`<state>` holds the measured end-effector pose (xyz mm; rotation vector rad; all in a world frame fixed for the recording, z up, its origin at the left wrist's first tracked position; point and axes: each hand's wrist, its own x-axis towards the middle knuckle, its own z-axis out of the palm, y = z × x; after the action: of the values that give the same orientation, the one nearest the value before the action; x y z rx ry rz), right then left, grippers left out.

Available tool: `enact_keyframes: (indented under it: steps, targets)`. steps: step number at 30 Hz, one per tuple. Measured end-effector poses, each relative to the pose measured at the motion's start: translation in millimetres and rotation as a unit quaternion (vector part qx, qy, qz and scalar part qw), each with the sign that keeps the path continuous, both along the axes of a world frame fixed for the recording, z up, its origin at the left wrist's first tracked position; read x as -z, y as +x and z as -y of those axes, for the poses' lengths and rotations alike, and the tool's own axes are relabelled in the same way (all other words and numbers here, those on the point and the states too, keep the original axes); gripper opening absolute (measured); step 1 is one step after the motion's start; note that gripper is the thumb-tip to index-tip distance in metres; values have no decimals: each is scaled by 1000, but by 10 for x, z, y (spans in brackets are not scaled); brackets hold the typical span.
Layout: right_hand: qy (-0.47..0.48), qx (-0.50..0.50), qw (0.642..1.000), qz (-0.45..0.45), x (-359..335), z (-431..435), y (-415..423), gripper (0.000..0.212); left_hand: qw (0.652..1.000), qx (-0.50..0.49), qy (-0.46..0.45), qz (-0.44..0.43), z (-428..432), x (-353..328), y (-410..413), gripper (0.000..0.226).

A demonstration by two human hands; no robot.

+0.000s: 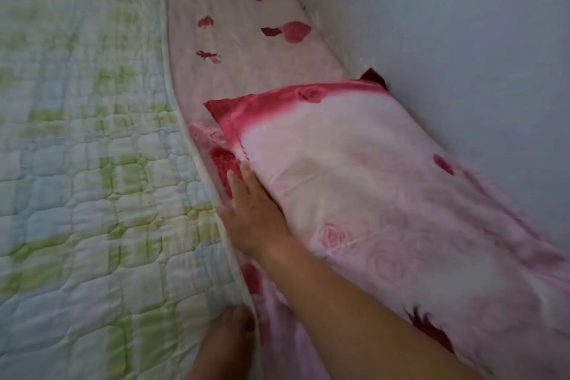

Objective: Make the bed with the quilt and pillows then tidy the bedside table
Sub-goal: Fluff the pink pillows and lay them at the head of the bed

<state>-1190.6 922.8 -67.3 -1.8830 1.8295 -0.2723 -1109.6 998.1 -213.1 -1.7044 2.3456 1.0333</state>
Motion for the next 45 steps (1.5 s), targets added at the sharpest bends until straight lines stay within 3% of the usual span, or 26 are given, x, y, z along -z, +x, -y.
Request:
enact_keyframes:
  steps: [1,2,3,4,6,7,9,10,12,14,18,19,22,27,29,33,36,38,41,43,45]
  targets:
    - [-30,5,1000,3,-136,-72,-145,64,995,-87,-38,-37,-306,73,329,31]
    - [-56,2,998,-2,-279,-155,-371,63,987,-134,-14,-87,-463,153,287,37]
    - [-77,1,997,-12,-407,-241,-522,61,986,-110,3,-126,-590,226,274,45]
    - [-85,11,996,-24,-529,-325,-695,60,979,-120,111,-119,-643,-16,29,59]
    - [-101,42,993,-51,-695,-447,-998,58,978,-126,134,-102,-567,139,-81,98]
    - [-106,71,990,-63,-777,-495,-1160,57,973,-117,151,-127,-585,64,-98,90]
    - [-101,132,982,-85,-925,-582,-1553,58,980,-120,115,-113,-628,-395,-124,47]
    - [-90,159,978,-103,-987,-639,-1749,58,978,-138,105,-113,-614,-615,-100,43]
    - [-73,208,964,-149,-1025,-707,-2122,60,958,-201,132,-155,-567,-1130,-296,57]
    - [-40,262,950,-164,-1029,-755,-2478,63,915,-297,148,-229,-478,-1487,-585,58]
    - [31,324,943,-71,-863,-868,-2919,82,870,-369,176,-276,-289,-1792,-1063,51]
    - [44,313,947,-64,-806,-915,-2969,87,855,-393,189,-281,-280,-1804,-1137,57]
    - [98,319,939,-88,-664,-979,-2998,118,826,-440,220,-274,-281,-1578,-1178,111]
    - [168,336,923,-85,-558,-870,-3205,151,821,-466,247,-218,-307,-1370,-1173,142]
    - [155,337,927,-61,-533,-868,-3281,143,828,-470,240,-191,-297,-1296,-1179,152]
    - [77,391,917,-7,-420,-849,-3381,129,802,-490,265,-217,-263,-1119,-1190,155]
    - [132,361,920,-75,-393,-824,-3397,128,798,-502,251,-220,-239,-894,-1208,146]
    - [112,307,935,-139,-412,-810,-3338,107,797,-510,242,-215,-244,-807,-1230,143]
    - [75,266,961,-25,-351,-772,-3307,96,789,-521,244,-218,-239,-745,-1271,143]
    - [98,264,956,75,-348,-753,-3336,76,782,-522,252,-230,-229,-660,-1284,140]
    - [141,263,947,116,-376,-703,-3376,61,785,-519,248,-229,-225,-483,-1270,135]
